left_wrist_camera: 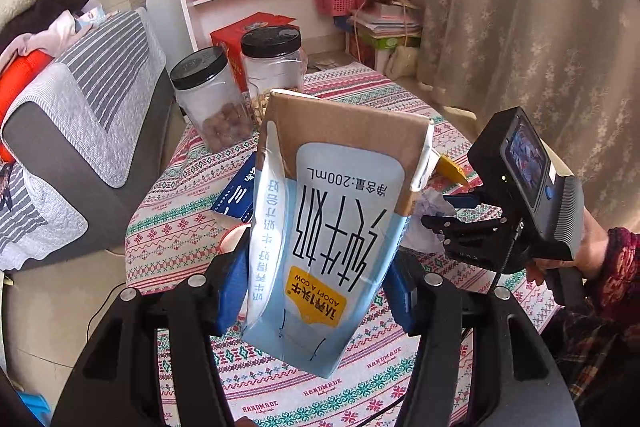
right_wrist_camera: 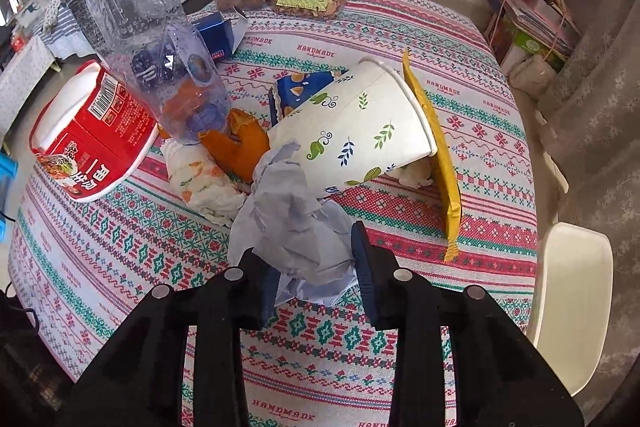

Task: Collect trash
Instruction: 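Grasp the milk carton with the left tool while the right tool grasps the tissue, then drop the tissue into the white bin with the right tool while the left drops the carton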

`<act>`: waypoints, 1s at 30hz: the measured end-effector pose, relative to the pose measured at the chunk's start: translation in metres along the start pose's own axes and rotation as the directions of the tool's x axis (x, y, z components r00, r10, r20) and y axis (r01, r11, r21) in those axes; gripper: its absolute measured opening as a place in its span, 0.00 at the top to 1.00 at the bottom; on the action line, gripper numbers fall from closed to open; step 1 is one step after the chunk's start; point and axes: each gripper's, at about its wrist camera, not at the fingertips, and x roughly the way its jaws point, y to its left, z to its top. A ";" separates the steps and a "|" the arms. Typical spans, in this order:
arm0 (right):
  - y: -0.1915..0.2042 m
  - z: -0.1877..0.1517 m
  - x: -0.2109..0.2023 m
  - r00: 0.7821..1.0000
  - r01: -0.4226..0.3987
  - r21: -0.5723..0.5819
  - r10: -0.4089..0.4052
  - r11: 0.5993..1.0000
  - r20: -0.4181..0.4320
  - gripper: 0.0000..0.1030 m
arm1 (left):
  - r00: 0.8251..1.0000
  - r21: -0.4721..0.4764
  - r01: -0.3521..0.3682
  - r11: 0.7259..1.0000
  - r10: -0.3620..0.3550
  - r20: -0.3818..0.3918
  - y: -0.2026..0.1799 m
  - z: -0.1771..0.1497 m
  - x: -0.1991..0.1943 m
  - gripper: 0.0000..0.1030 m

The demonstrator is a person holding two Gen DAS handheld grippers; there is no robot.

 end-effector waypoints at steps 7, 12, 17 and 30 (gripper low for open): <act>0.001 -0.003 -0.037 0.995 -0.028 0.019 0.026 0.999 0.092 0.83 | 1.000 -0.022 -0.005 1.000 0.005 0.022 0.002 -0.002 0.000 0.44; -0.011 -0.006 -0.080 0.981 -0.042 0.062 0.030 0.997 0.194 0.83 | 0.998 -0.032 0.000 0.999 0.002 0.059 -0.006 0.003 -0.004 0.44; -0.044 -0.021 -0.122 0.959 0.011 0.173 -0.060 0.985 0.278 0.83 | 0.992 -0.076 0.011 0.997 -0.002 0.123 -0.011 0.016 -0.012 0.44; -0.181 -0.092 -0.142 0.911 0.243 0.627 -0.396 0.740 0.115 0.83 | 0.982 -0.009 0.065 0.998 -0.063 0.180 -0.081 0.087 -0.020 0.44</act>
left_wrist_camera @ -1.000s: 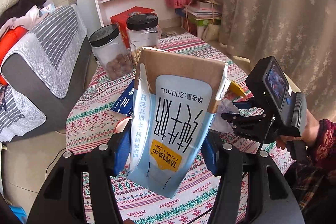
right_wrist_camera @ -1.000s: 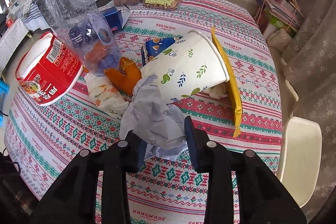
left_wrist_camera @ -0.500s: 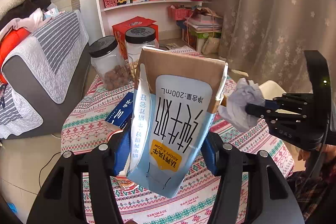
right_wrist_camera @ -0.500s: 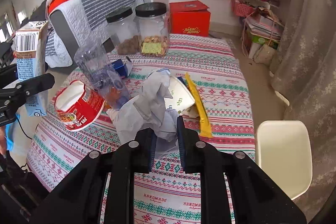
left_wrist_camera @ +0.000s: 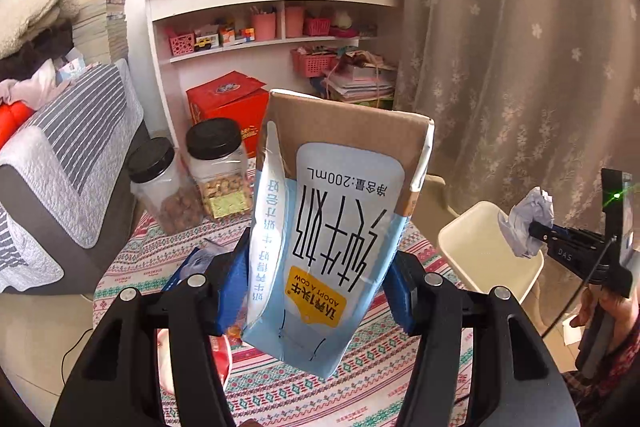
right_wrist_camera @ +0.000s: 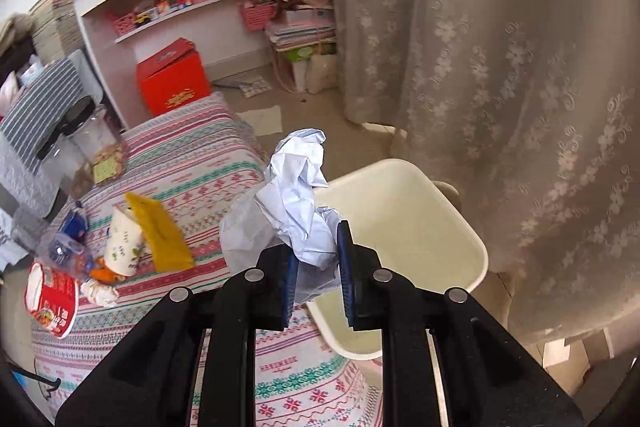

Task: Collect trash
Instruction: 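Drop the tissue into the white bin with the right tool while the left drops the carton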

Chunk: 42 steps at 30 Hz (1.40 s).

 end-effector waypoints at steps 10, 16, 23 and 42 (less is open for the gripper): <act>-0.044 -0.002 0.024 0.987 0.133 0.142 -0.118 0.981 -0.109 0.41 | 0.986 -0.003 0.142 0.990 -0.142 -0.083 -0.091 0.026 0.054 0.44; -0.071 0.007 -0.011 0.986 0.165 0.196 -0.165 0.967 -0.018 0.20 | 0.961 -0.106 0.236 0.966 -0.248 -0.124 -0.121 0.039 0.087 0.44; -0.092 0.008 -0.029 0.980 0.195 0.175 -0.199 0.965 0.008 0.18 | 0.929 -0.170 0.296 0.940 -0.324 -0.178 -0.157 0.047 0.121 0.44; -0.096 0.009 -0.033 0.978 0.200 0.151 -0.206 0.968 0.020 0.09 | 0.903 -0.088 0.344 0.935 -0.355 -0.243 -0.214 0.062 0.147 0.21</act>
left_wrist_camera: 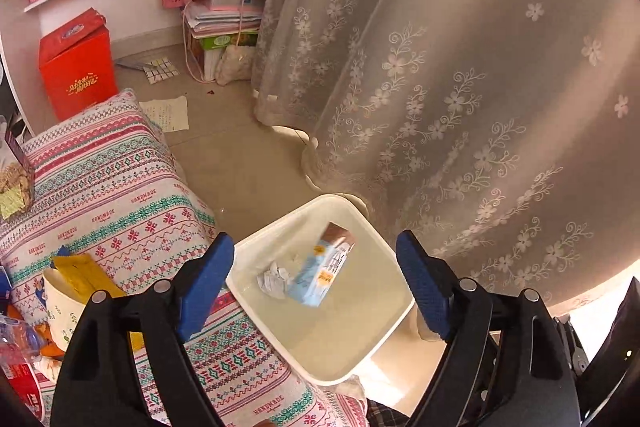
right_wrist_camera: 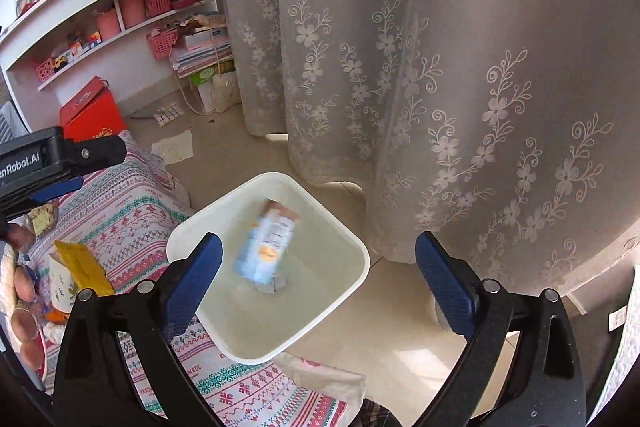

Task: Collect trash
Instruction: 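Drop the tissue into the white bin with the right tool while the left drops the carton, then reach the left tool to the red snack cup while the right reaches the yellow wrapper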

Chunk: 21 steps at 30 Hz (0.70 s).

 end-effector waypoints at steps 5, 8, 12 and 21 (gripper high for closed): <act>0.016 -0.003 -0.002 1.000 -0.017 -0.028 0.017 0.999 0.002 0.08 | 0.994 0.039 -0.100 0.994 0.099 0.042 0.014 -0.019 -0.026 0.20; 0.030 -0.005 -0.003 0.999 -0.040 -0.055 0.040 0.998 0.003 0.07 | 0.983 0.042 -0.171 0.984 0.167 0.076 0.030 -0.030 -0.047 0.20; 0.053 -0.010 -0.005 0.997 -0.077 -0.097 0.077 0.992 -0.005 0.07 | 0.964 0.033 -0.239 0.970 0.233 0.131 0.057 -0.045 -0.089 0.20; 0.115 -0.026 -0.013 0.987 -0.159 -0.219 0.157 0.963 -0.023 0.07 | 0.896 -0.073 -0.409 0.909 0.416 0.157 0.149 -0.089 -0.184 0.17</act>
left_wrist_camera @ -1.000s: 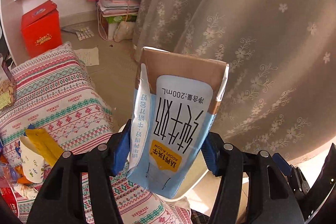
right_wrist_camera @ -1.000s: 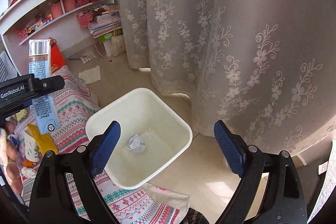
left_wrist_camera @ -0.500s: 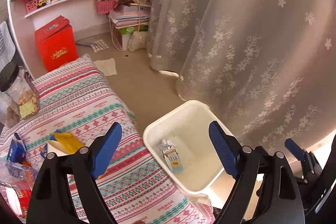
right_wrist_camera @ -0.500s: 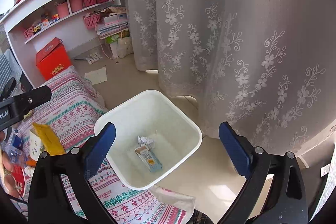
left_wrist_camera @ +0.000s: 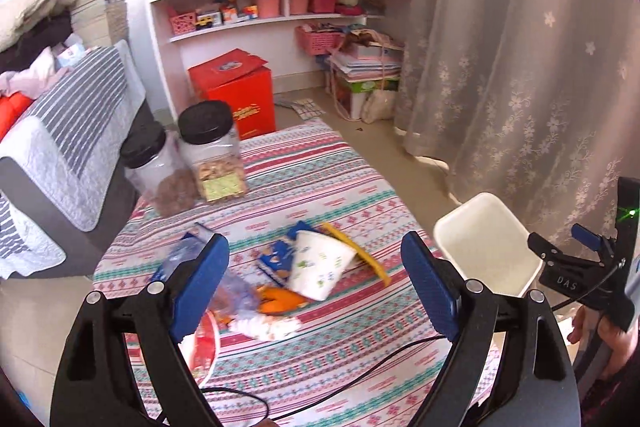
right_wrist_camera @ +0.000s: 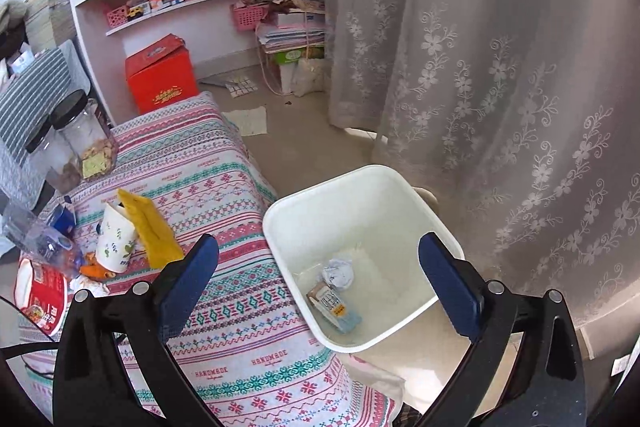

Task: Collect trash
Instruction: 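Reach the left tool to the red snack cup while the right reaches the yellow wrapper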

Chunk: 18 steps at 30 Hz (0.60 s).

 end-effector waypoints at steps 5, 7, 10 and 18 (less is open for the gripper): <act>0.041 -0.002 0.000 0.999 -0.036 -0.092 0.036 0.995 0.000 0.07 | 0.993 -0.097 -0.103 0.990 0.098 -0.062 0.070 -0.024 0.000 0.16; 0.057 -0.004 0.000 0.999 -0.047 -0.127 0.047 0.991 -0.001 0.07 | 0.988 -0.150 -0.133 0.980 0.119 -0.101 0.095 -0.034 0.006 0.16; 0.081 -0.006 0.000 0.998 -0.065 -0.176 0.065 0.982 -0.006 0.07 | 0.971 -0.212 -0.186 0.959 0.146 -0.190 0.127 -0.053 0.023 0.16; 0.128 -0.014 0.006 0.996 -0.085 -0.288 0.082 0.954 -0.022 0.07 | 0.935 -0.224 -0.172 0.959 0.088 -0.344 0.156 -0.098 0.068 0.16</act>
